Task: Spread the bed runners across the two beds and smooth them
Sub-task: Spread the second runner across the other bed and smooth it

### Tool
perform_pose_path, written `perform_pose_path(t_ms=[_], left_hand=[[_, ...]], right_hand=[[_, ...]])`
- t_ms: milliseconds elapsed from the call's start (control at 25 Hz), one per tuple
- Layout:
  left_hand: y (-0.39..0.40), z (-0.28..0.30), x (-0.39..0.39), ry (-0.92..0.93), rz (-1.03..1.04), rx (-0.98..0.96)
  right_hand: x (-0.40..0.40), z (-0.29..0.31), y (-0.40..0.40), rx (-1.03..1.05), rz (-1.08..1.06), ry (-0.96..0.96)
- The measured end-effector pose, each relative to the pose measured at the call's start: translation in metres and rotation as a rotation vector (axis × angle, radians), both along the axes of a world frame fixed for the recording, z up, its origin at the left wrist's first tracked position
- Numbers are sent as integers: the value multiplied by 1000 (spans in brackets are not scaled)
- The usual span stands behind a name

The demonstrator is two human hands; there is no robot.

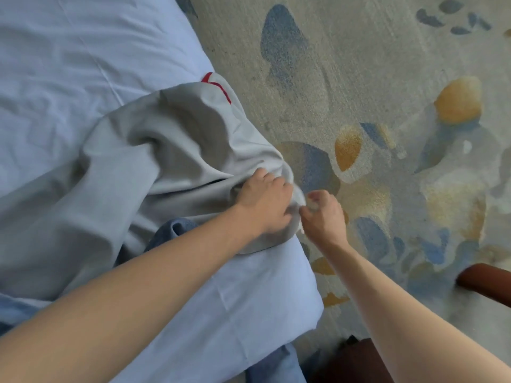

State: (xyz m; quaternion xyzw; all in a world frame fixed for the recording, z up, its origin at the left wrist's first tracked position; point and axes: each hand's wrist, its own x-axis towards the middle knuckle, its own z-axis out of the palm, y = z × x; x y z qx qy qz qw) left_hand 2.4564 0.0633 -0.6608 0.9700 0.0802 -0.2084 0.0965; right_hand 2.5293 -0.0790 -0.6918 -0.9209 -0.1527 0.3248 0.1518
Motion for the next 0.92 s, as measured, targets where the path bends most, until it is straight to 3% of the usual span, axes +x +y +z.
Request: perform_pose_path(t_ms=[200,280,480,680,920], left_hand=[[-3,9,-26,94,-313,92],[-2,7,-22,114,-365,124],[-9,10,-23,83,-268,83],[-15,12,-52,117,-309,84],[-27,2,-32,25,-43,13]], right_hand=[[-58,5,-13,210,458,-21],[-65,-1,-18,240,491,-69],[-61,-11,-25,243,442,-284],[-12,-10,-59,11,270,-382],[-50,10,-38,191,542,-311]])
